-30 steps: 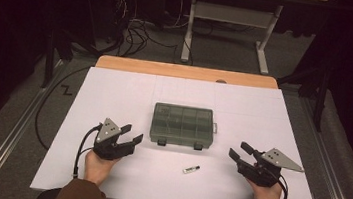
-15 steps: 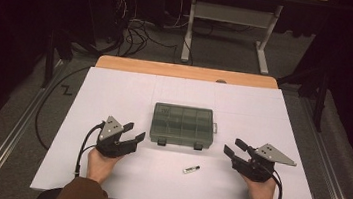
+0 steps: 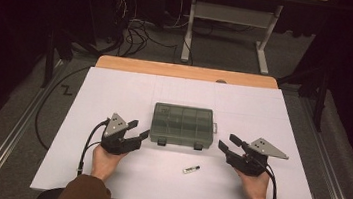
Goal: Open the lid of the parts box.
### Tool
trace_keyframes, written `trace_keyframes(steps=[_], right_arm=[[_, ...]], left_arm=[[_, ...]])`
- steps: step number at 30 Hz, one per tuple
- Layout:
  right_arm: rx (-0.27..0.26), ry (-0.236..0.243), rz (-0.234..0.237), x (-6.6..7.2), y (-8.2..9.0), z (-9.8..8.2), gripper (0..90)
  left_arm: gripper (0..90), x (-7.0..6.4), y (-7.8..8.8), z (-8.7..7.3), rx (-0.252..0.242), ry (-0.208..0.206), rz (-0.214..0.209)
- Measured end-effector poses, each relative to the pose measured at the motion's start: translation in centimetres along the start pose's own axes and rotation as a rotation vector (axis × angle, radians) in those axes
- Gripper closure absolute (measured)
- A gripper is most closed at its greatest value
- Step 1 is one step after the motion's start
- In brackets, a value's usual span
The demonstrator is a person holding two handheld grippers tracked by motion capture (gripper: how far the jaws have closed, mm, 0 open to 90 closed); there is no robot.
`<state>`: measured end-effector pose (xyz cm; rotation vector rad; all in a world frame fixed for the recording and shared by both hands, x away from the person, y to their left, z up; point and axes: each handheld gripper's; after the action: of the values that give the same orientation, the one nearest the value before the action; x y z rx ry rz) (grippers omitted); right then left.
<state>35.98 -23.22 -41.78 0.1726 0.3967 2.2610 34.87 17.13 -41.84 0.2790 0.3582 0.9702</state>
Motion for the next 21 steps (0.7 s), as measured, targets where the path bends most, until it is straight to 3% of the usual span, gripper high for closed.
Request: trace_keyframes(steps=[4, 9, 13, 17, 21], right_arm=[[0.012, -0.002, -0.001, 0.1, -0.4, 0.3, 48.1], [0.042, -0.004, 0.004, -0.1, -0.6, 0.6, 51.3], [0.114, -0.03, 0.025, -0.4, -1.0, 1.2, 56.1], [0.179, -0.02, 0.041, -0.5, -1.3, 1.7, 60.1], [0.237, -0.017, 0.058, -0.8, -1.5, 2.1, 66.0]], left_arm=[[43.3, -0.2, -0.4, 0.3, 0.01, -0.002, -0.004], [44.5, -0.1, -0.7, 1.1, 0.03, 0.035, -0.017], [47.9, -0.1, -1.0, 1.8, 0.109, 0.041, -0.026], [50.5, -0.2, -1.1, 2.0, 0.145, 0.025, -0.015], [55.2, 0.0, -1.4, 2.5, 0.223, 0.008, -0.012]])
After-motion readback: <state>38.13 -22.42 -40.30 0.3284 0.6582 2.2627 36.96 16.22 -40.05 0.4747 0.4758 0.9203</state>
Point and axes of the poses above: each handheld gripper's, and its own axes: y roughly backward along the jaws, z roughly out of its top, x roughly to its left, and after that the axes turned 6 degrees about y, right-handed
